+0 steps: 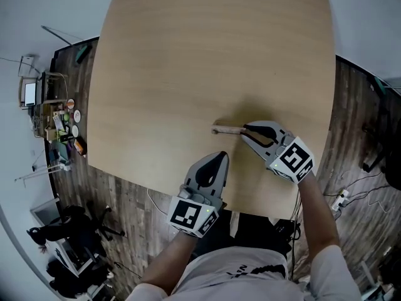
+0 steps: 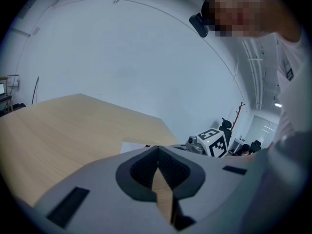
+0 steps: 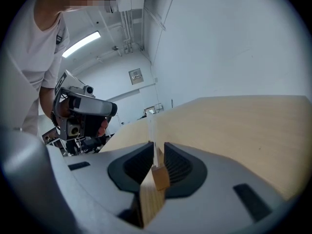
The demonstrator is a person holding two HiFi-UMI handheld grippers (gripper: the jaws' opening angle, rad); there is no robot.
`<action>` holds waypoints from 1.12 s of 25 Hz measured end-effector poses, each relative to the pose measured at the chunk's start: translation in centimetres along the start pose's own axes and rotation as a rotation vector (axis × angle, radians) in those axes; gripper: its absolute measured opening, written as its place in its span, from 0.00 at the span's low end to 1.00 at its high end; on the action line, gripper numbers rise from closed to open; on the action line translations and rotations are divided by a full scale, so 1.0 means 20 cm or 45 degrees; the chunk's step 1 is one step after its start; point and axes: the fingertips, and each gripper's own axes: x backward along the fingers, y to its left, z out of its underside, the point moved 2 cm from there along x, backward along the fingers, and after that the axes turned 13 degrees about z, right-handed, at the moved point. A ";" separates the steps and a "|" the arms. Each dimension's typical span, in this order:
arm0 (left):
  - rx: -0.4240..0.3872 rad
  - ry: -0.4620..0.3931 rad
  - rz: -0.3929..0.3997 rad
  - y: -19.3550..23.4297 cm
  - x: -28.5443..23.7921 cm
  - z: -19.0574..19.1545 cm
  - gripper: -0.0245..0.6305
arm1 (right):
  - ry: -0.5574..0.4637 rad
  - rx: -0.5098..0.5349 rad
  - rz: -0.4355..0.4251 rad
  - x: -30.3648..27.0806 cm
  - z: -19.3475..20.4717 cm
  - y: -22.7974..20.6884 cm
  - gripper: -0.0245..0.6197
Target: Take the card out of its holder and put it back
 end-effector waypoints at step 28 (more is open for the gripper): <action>-0.036 -0.025 0.004 -0.05 0.07 -0.03 0.06 | -0.194 0.103 0.026 0.14 -0.33 0.03 0.08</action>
